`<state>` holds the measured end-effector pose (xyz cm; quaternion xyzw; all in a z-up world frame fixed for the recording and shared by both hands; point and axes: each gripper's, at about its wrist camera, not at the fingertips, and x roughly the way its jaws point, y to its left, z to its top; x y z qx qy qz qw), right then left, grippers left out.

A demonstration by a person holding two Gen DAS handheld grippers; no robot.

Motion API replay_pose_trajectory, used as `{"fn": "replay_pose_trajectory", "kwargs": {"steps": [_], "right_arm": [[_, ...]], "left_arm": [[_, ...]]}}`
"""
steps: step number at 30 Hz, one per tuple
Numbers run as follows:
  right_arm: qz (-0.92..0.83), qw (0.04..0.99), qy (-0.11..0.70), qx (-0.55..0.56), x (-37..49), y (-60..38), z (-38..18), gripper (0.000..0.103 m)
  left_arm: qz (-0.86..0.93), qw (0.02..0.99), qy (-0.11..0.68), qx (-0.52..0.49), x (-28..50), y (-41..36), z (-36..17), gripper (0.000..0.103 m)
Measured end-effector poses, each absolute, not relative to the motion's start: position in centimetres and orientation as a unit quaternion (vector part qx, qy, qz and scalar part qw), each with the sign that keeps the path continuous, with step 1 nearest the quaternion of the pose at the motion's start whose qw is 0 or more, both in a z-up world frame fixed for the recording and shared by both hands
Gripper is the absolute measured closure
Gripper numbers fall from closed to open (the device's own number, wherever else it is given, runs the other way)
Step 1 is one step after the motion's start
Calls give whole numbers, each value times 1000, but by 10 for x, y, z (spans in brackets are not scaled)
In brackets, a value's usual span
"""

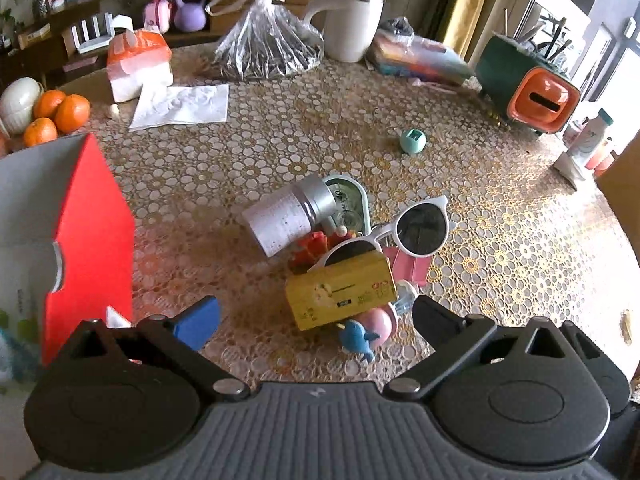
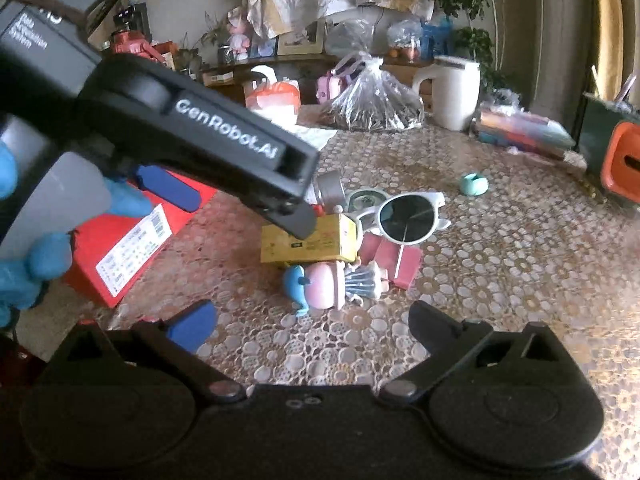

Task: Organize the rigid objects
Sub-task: 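Grasp the yellow carton with the left tool while the right tool grasps the pink-and-blue toy cup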

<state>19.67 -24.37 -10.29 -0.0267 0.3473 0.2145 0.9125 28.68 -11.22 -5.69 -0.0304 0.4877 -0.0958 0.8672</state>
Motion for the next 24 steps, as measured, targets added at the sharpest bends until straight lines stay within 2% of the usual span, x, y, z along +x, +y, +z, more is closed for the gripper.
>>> {"fn": "replay_pose_trajectory", "kwargs": {"steps": [24], "right_arm": [[212,908,355,-71,236,-215,-134,0]], "left_arm": [[-86,830,543,-94,330,-117,-90,1]]}}
